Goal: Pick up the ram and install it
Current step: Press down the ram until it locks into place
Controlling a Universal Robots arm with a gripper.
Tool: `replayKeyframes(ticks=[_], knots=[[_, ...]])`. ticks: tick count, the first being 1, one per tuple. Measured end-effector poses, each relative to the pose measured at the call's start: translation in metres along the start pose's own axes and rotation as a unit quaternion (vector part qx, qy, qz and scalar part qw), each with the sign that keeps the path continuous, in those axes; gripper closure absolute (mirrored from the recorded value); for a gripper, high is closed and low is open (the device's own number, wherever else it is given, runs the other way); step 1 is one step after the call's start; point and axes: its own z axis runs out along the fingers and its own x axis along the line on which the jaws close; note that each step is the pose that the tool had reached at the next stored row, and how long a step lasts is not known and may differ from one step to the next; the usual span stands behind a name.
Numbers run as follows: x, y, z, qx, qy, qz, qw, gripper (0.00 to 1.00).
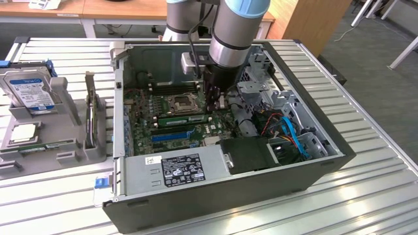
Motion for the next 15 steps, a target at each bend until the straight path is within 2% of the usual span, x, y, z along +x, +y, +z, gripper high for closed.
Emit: replayKeyframes(ticks=[15], knots=[[0.0001,-0.0002,0.0031,0.0,-0.0001,0.0,1.0,0.9]])
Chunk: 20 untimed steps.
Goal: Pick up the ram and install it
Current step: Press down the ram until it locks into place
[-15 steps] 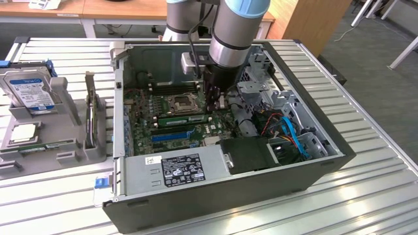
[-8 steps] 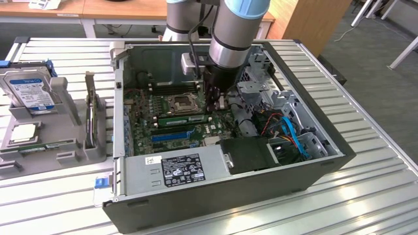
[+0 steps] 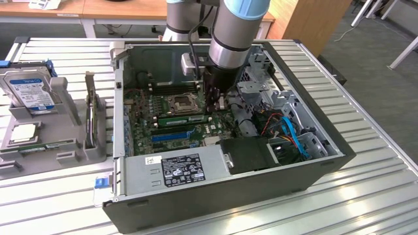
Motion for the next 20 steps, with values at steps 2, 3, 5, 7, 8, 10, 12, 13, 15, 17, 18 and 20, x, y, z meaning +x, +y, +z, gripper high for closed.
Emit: replayKeyframes(ticks=[2,3,5,7,8,10,12,13,15,17,18,20], knots=[[-0.0009,0.0,0.0002,0.0,-0.0001,0.0,1.0,0.9],[-0.0018,0.0,0.0002,0.0,0.0,0.0,1.0,0.9],[-0.0027,-0.0001,0.0002,0.0,0.0,0.0,1.0,0.9],[-0.0026,0.0,0.0002,0.0,0.0,0.0,1.0,0.9],[-0.0026,0.0,0.0002,0.0,0.0,0.0,1.0,0.9],[-0.0027,0.0,0.0003,0.0,0.0001,0.0,1.0,0.9],[-0.0027,0.0,0.0007,0.0,0.0001,0.0,1.0,0.9],[-0.0026,0.0,0.001,0.0,0.0,0.0,1.0,0.9],[-0.0026,-0.0001,0.0017,0.0,0.0,0.0,1.0,0.9],[-0.0025,-0.0001,0.0023,0.0,0.0001,0.0,1.0,0.9],[-0.0025,-0.0001,0.0026,0.0,0.0001,0.0,1.0,0.9],[-0.0025,-0.0001,0.0029,0.0,0.0002,0.0,1.0,0.9]])
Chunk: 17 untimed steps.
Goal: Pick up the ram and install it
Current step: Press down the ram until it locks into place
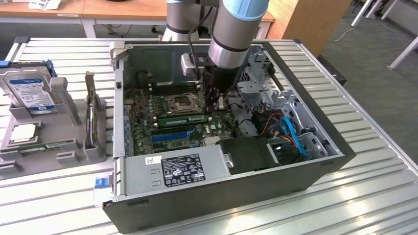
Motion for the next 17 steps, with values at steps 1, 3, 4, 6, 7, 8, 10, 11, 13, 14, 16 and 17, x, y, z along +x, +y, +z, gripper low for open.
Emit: replayKeyframes(ticks=[1,3,4,6,7,8,10,11,13,14,16,17], knots=[[0.0,0.0,0.0,0.0,0.0,0.0,1.0,0.9],[0.0,0.0,0.0001,0.0001,-0.0001,0.0,1.0,0.9],[0.0,0.0,0.0001,0.0,-0.0001,0.0,1.0,0.9],[0.0,-0.0001,0.0006,0.0001,-0.0003,0.0,1.0,0.9],[0.0,-0.0001,0.0009,0.0001,-0.0003,0.0,1.0,0.9],[0.0,-0.0001,0.0012,0.0001,-0.0002,0.0,1.0,0.9],[0.0001,-0.0002,0.002,0.0001,-0.0002,0.0,1.0,0.9],[0.0001,-0.0001,0.0024,0.0001,-0.0002,0.0,1.0,0.9],[0.0002,-0.0002,0.0028,0.0,0.0,0.0,1.0,0.9],[0.0002,-0.0002,0.0028,0.0,0.0,0.0,1.0,0.9],[0.0001,-0.0002,0.0029,0.0,-0.0001,0.0,1.0,0.9],[0.0001,-0.0002,0.0029,0.0,-0.0001,0.0,1.0,0.9]])
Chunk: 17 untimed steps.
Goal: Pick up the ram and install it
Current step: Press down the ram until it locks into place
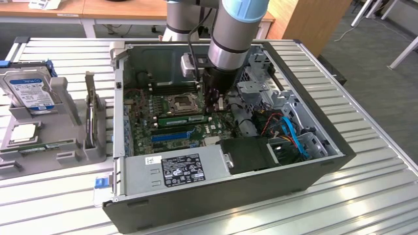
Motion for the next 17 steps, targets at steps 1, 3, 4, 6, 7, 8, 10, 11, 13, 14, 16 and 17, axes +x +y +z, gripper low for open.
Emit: replayKeyframes(ticks=[1,3,4,6,7,8,10,11,13,14,16,17], knots=[[0.0,0.0,0.0001,0.0,0.0,0.0,1.0,0.9],[0.0,0.0,0.0007,0.0,-0.0001,0.0,1.0,0.9],[0.0001,0.0,0.0008,0.0,0.0,0.0,1.0,0.9],[0.0001,-0.0001,0.0012,0.0,0.0,0.0,1.0,0.9],[0.0001,-0.0001,0.0013,0.0,0.0001,0.0,1.0,0.9],[0.0001,-0.0001,0.0013,0.0,0.0001,0.0,1.0,0.9],[0.0001,-0.0001,0.0014,0.0,0.0,0.0,1.0,0.9],[0.0001,-0.0001,0.0014,0.0,0.0,0.0,1.0,0.9],[0.0001,-0.0001,0.0018,0.0,-0.0001,0.0,1.0,0.9],[0.0001,-0.0001,0.0019,0.0,0.0,0.0,1.0,0.9],[0.0001,-0.0001,0.0019,0.0,0.0001,0.0,1.0,0.9],[0.0001,-0.0001,0.0019,0.0,0.0001,0.0,1.0,0.9]])
